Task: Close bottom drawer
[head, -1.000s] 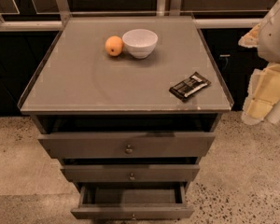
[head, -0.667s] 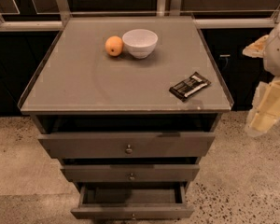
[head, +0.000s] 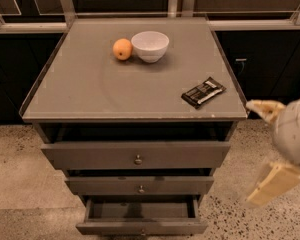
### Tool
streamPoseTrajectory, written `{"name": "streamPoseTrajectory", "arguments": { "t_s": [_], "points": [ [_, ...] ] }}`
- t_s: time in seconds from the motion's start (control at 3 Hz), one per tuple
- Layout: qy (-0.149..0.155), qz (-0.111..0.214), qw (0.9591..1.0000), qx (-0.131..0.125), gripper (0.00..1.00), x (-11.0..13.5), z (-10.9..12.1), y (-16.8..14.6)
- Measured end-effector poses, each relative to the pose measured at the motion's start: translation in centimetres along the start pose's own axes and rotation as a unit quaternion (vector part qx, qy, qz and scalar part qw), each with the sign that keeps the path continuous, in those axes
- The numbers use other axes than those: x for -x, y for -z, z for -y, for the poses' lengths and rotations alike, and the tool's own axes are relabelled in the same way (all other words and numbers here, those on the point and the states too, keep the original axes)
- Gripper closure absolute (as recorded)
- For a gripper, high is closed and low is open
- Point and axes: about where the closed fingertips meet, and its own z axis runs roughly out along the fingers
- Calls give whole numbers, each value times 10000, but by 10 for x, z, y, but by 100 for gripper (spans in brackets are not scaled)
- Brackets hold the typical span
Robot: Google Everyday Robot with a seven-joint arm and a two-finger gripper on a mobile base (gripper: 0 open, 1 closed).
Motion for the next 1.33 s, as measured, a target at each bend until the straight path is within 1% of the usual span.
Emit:
{"name": "streamPoseTrajectory", "arguments": {
  "t_s": [0.33,0.67,1.0,1.33],
  "points": [
    [-528,788,9951,276,0,-17,-43,-76],
    [-1478,1443,9756,750,0,-46,-95,-169],
    [-1894,1443,9660,1008,0,-71,-127,-214],
    [-1847,1409,9682,927,0,-70,-126,-207]
  ]
}}
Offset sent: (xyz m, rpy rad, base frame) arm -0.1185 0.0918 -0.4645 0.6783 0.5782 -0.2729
